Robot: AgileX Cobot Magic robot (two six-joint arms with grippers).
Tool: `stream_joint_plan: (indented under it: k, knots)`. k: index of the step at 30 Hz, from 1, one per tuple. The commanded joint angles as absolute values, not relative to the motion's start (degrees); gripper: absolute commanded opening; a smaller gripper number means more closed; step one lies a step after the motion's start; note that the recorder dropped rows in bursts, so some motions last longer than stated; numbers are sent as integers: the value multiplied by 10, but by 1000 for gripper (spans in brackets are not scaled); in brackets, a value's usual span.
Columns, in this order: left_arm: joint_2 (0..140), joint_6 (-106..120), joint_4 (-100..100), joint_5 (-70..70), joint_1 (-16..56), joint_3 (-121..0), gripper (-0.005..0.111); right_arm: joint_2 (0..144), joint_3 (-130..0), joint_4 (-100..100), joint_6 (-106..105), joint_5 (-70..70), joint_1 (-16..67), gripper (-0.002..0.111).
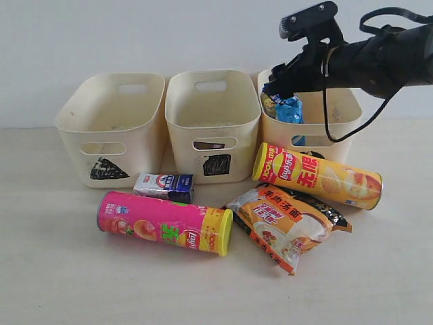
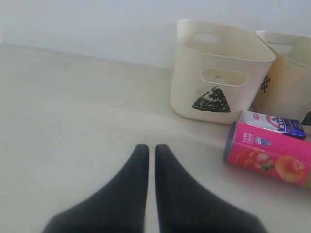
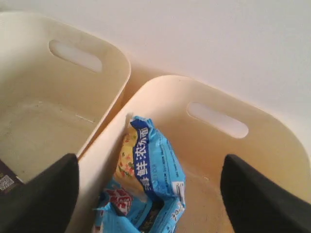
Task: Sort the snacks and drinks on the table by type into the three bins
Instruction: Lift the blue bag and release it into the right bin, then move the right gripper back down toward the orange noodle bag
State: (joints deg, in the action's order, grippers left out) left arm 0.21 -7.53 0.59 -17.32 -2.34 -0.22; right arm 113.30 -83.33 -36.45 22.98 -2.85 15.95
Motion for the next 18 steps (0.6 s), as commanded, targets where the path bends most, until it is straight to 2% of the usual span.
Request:
stream_joint_plan:
  k: [1, 2, 3, 4, 10, 18]
  knots:
    - [0, -75, 10, -170, -23, 0, 4, 1077, -836, -366, 226, 0, 154, 34]
    - [0, -75, 10, -170, -23, 0, 4, 1058, -836, -361, 232, 44, 154, 15]
    - [0, -75, 10, -170, -23, 0, 4, 1048, -836, -354, 237, 75, 154, 4]
    - [0, -75, 10, -170, -23, 0, 4, 1032, -836, -337, 242, 130, 154, 0]
    - [0, -75, 10, -170, -23, 0, 4, 978, -836, -262, 200, 318, 154, 0]
    - [0, -75, 10, -170, -23, 0, 4, 926, -786, 7, -5, 360, 154, 0]
